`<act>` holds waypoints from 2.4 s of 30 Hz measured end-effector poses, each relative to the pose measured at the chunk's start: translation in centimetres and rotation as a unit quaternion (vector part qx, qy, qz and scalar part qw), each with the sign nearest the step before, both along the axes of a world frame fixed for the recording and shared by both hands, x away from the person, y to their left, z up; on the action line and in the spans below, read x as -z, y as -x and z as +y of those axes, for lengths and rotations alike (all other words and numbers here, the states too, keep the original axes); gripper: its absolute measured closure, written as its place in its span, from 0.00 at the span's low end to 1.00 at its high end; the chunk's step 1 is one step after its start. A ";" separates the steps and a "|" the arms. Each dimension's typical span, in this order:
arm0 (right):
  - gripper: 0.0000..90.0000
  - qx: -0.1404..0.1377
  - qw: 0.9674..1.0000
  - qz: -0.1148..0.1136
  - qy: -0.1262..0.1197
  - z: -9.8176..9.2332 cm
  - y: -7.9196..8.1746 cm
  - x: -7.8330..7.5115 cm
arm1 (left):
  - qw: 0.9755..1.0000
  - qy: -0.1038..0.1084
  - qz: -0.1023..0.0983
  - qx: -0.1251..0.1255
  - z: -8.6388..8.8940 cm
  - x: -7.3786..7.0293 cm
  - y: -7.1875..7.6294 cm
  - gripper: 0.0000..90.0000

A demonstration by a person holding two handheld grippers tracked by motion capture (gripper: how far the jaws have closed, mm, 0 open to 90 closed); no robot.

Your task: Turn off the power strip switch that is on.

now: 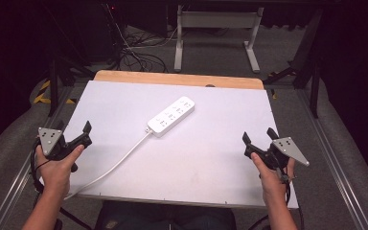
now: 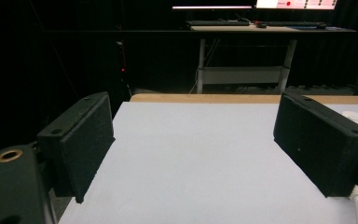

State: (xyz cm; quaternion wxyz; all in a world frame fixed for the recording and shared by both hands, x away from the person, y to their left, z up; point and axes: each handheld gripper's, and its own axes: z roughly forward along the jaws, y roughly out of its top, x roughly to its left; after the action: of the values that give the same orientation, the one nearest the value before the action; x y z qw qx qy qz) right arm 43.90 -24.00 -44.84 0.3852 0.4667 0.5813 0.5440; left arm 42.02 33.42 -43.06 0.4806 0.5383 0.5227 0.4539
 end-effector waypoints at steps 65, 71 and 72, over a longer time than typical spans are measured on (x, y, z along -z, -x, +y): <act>0.14 -0.021 1.000 0.001 0.021 0.2 0.8 -0.2 | 0.951 -0.129 0.142 0.241 -8.4 -8.2 -11.3 1.00; 0.15 -0.023 0.999 0.002 0.024 0.2 0.8 -0.3 | 0.938 -0.152 0.191 0.245 -10.6 -7.5 -12.9 1.00; 0.15 -0.023 0.999 0.002 0.024 0.2 0.8 -0.3 | 0.935 -0.161 0.198 0.246 -11.1 -7.3 -13.2 1.00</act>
State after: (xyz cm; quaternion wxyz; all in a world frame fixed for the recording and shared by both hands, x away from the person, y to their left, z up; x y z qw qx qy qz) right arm 43.05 -23.83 -44.58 0.3825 0.4444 0.6058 0.5377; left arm 55.24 22.33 -35.73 0.3703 0.7993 0.3787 0.2839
